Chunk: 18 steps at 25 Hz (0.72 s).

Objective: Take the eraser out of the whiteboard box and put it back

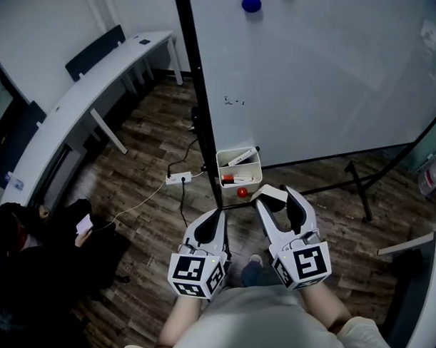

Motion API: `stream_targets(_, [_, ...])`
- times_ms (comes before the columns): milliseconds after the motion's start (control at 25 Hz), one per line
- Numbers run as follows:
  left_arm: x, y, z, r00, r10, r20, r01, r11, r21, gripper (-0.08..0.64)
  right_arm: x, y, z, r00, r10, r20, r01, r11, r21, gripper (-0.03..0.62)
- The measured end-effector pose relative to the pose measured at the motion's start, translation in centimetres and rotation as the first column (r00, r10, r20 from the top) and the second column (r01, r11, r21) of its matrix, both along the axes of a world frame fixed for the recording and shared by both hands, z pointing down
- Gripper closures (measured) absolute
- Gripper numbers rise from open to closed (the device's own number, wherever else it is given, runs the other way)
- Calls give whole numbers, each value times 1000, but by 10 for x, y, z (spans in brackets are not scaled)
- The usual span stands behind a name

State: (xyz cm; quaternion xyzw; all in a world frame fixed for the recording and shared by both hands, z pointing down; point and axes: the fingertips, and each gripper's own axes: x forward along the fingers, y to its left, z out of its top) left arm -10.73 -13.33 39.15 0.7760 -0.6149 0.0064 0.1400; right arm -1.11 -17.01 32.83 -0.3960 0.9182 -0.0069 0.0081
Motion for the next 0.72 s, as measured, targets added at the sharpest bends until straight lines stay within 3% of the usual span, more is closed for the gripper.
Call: stream_targets(720, [-13, -39, 4, 998, -62, 20, 62, 998, -8, 555, -25, -50, 5, 996, -91, -12, 91, 996, 1, 360])
